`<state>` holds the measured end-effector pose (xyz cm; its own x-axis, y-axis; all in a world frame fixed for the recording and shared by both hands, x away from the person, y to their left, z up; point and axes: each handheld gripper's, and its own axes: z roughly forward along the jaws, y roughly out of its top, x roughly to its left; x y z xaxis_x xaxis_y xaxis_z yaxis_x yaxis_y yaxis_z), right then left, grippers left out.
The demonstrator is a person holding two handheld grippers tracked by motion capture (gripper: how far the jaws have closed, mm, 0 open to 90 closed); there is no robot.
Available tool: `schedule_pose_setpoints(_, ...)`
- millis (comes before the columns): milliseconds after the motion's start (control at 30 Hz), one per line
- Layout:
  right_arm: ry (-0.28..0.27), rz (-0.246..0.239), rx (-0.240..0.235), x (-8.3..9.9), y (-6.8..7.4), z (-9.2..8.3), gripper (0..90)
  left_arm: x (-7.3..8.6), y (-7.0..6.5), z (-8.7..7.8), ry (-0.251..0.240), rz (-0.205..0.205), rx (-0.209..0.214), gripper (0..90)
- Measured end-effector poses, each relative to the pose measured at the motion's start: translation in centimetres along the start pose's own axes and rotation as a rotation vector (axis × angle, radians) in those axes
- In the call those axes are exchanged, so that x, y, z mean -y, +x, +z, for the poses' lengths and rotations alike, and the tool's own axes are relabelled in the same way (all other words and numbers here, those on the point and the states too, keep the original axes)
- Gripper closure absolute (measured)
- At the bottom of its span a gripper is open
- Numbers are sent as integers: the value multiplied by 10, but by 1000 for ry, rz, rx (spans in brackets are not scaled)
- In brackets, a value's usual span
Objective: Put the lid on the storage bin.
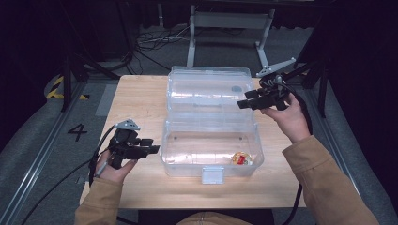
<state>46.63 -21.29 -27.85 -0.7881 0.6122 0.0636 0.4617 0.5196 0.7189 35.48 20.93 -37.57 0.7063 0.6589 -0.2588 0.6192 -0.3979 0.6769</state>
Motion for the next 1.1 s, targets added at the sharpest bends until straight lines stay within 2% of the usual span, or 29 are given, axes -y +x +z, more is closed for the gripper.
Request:
schedule_pose_setpoints(167, 6, -20, 9, -9, -6, 13, 450, -1, -9, -4, -13, 17, 35, 563)
schedule_pose_setpoints(300, 25, -38, 9, -14, -11, 27, 459, -1, -15, -4, -12, 45, 50, 545)
schedule_pose_setpoints(500, 37, -51, -12, -16, -13, 36, 480, -3, -22, -2, -7, 73, 59, 545)
schedule_pose_setpoints(733, 50, -66, -18, -17, -12, 41, 511, -6, -28, 3, 3, 88, 79, 545)
schedule_pose_setpoints(767, 56, -62, -19, -16, -13, 42, 533, -8, -29, 5, 9, 99, 90, 546)
schedule_pose_setpoints(967, 83, -68, -42, -15, -14, 46, 620, -12, -33, 12, 19, 108, 109, 549)
schedule_pose_setpoints(1033, 103, -76, -53, -14, -14, 47, 654, -13, -35, 14, 28, 117, 114, 549)
schedule_pose_setpoints(1100, 112, -92, -44, -13, -13, 50, 665, -14, -36, 16, 32, 121, 118, 549)
